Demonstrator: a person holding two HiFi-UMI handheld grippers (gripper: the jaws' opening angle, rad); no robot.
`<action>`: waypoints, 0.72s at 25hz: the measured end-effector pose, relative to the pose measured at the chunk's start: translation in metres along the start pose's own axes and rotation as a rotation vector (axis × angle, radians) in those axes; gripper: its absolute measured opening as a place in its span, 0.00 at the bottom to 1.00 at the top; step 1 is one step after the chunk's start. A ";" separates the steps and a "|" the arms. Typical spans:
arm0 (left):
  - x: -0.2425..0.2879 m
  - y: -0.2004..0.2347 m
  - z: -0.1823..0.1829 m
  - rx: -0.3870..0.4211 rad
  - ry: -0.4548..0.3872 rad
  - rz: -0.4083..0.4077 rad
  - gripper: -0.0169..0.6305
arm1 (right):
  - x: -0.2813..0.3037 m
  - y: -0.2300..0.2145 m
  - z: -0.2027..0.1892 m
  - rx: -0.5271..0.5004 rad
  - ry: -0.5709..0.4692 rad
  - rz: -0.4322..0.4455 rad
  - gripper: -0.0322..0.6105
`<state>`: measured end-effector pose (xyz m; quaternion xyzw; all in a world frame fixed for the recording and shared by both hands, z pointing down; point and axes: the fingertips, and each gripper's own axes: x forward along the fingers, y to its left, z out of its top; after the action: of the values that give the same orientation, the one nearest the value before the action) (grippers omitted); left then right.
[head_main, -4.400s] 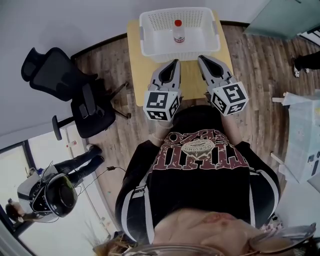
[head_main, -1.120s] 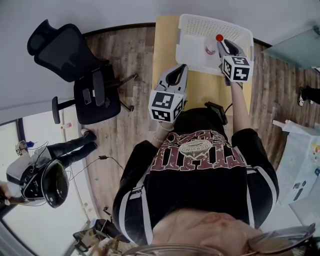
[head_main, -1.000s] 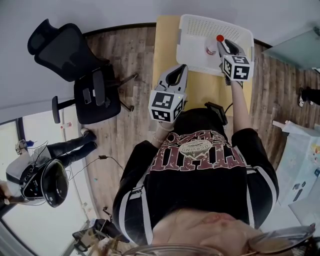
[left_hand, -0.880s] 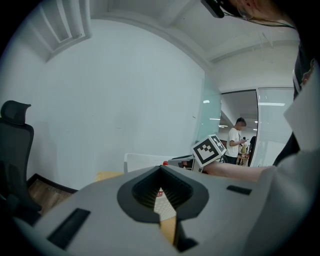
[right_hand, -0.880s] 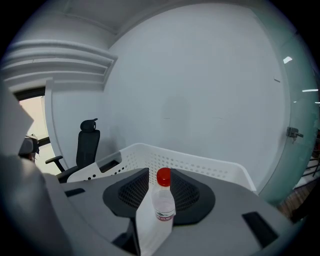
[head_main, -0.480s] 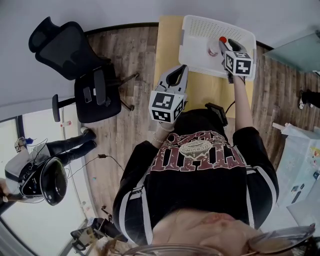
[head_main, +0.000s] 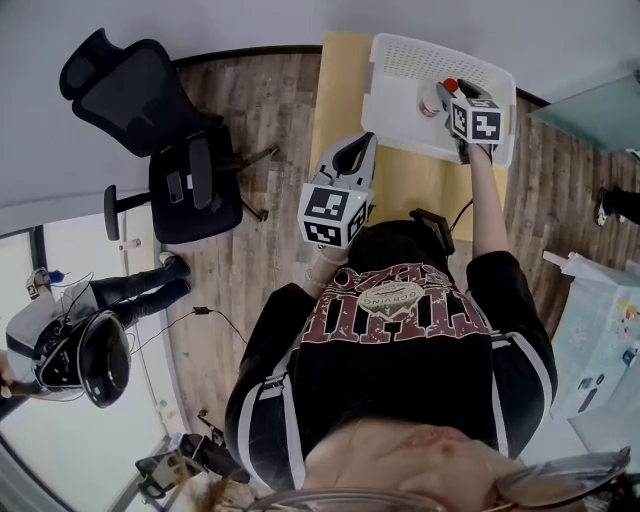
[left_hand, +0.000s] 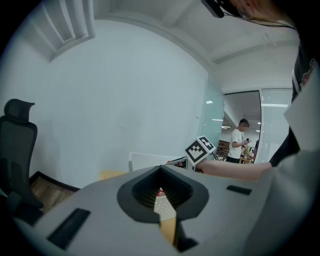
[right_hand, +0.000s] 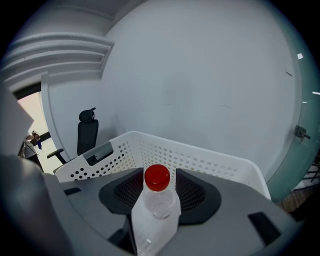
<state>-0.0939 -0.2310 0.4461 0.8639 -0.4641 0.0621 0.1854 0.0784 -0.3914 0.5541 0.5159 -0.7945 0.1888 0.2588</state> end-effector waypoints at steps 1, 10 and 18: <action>-0.001 0.001 0.000 -0.001 0.000 0.002 0.10 | 0.002 0.000 -0.001 0.003 0.006 0.007 0.35; -0.003 0.005 0.000 -0.005 -0.002 0.019 0.10 | 0.010 -0.001 -0.007 0.009 0.042 0.033 0.37; -0.003 0.004 0.001 -0.005 -0.002 0.023 0.10 | 0.015 -0.003 -0.010 0.004 0.078 0.042 0.37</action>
<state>-0.0989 -0.2306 0.4455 0.8582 -0.4742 0.0621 0.1866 0.0782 -0.3978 0.5712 0.4917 -0.7941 0.2158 0.2847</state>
